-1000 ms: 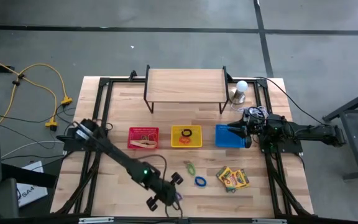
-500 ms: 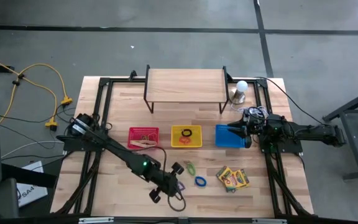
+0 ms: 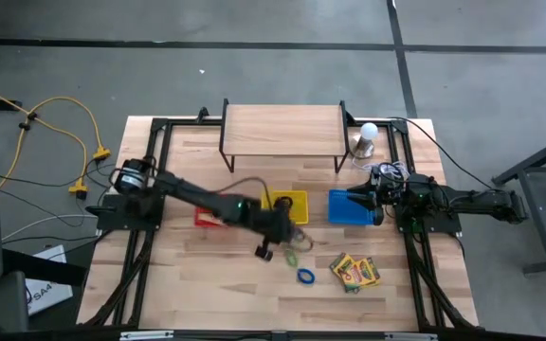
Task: Pick & Place Office Desk Supplies
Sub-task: Put the violet spring keychain into the yellow bin
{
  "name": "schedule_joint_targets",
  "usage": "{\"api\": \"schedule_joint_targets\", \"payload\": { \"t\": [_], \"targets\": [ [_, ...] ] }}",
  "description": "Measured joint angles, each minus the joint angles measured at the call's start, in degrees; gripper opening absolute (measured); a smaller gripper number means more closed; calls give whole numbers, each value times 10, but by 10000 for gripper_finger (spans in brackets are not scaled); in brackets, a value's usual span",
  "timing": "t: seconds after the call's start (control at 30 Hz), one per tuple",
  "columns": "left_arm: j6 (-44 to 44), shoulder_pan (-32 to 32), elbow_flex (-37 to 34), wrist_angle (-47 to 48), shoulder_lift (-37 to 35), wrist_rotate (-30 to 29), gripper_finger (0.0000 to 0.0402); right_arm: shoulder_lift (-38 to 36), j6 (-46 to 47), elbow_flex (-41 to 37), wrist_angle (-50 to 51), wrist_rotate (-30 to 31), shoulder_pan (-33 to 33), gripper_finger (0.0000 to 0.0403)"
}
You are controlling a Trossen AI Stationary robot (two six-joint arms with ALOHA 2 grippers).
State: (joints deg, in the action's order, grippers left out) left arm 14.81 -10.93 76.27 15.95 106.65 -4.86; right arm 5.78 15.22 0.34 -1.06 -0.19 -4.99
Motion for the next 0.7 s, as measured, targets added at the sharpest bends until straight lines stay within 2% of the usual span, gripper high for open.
{"api": "schedule_joint_targets", "payload": {
  "t": [0.33,0.57,0.7],
  "targets": [
    [2,84,0,-2,0,20,29,0,0,0,0,0,0,94],
    [2,86,0,-1,-1,28,30,0,0,0,0,0,0,94],
    [-7,86,0,2,-1,28,46,0,0,0,0,0,0,94]
  ]
}}
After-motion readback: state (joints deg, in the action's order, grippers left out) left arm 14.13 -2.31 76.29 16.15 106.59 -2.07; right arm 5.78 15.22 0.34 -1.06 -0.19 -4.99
